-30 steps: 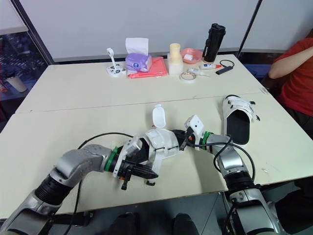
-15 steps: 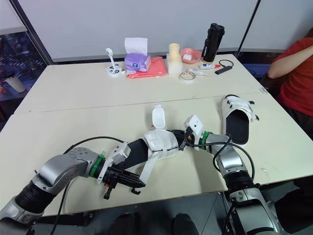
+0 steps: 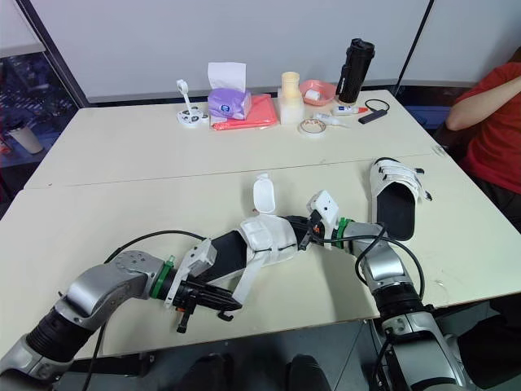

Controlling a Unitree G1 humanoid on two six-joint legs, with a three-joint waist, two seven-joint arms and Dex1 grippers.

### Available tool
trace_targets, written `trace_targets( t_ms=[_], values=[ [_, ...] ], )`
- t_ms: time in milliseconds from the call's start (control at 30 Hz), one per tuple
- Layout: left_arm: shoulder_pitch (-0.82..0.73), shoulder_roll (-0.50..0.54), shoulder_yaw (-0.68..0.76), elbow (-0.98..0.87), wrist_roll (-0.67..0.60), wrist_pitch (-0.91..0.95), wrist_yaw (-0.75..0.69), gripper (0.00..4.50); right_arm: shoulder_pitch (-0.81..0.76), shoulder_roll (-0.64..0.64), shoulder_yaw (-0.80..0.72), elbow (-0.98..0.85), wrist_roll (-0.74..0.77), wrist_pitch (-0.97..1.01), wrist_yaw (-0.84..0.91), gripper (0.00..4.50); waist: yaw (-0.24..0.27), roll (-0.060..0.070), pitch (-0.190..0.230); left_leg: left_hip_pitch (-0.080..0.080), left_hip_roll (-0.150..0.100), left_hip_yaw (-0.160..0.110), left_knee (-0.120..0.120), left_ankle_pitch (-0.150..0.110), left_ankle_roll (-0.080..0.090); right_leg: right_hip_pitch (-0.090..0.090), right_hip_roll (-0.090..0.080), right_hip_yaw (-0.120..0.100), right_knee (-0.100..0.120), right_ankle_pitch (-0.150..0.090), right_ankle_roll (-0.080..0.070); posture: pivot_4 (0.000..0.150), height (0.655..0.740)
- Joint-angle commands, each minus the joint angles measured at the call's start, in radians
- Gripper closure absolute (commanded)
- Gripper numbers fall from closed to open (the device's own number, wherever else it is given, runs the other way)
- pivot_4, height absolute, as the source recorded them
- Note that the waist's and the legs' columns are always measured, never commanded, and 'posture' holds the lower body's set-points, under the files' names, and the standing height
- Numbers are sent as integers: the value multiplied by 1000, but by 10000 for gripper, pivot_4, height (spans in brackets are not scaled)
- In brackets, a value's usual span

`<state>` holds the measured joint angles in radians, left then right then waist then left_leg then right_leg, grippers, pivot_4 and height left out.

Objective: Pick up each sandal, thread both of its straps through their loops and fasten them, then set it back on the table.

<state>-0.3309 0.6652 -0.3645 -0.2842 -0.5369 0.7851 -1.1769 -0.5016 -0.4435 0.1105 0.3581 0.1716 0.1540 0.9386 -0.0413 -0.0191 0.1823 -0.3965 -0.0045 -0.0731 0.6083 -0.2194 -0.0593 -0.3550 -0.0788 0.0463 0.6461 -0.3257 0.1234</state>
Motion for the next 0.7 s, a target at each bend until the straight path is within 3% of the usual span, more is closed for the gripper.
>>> trace_targets(
  t_ms=[33,133,300,500,700],
  values=[
    [-46,-40,-30,-40,-28,26,-14,44138,35,0,36,56,-40,35,-4,45000,0,0,0,0,0,0,0,0,0,0,0,0,0,0,0,1500,7400],
    [-94,-97,-30,-25,-52,61,-2,44138,35,2,39,56,-42,35,-6,45000,-1,0,0,0,0,0,0,0,0,0,0,0,0,0,0,1500,7400],
    [-164,-214,81,-4,-222,204,32,44138,40,3,42,53,-45,35,-12,45000,-1,0,0,0,-1,0,1,0,0,0,0,-1,1,0,1,1500,7400],
    [-225,-445,385,173,-457,405,334,44138,59,0,37,37,-43,40,-21,45000,0,-1,0,0,-1,-2,3,0,0,2,1,-2,1,0,1,1500,7400],
    [-218,-610,632,308,-626,507,676,44138,64,1,37,33,-41,43,-28,45000,1,-1,0,0,-2,-3,4,0,0,2,0,-2,2,0,2,1500,7400]
  ],
)
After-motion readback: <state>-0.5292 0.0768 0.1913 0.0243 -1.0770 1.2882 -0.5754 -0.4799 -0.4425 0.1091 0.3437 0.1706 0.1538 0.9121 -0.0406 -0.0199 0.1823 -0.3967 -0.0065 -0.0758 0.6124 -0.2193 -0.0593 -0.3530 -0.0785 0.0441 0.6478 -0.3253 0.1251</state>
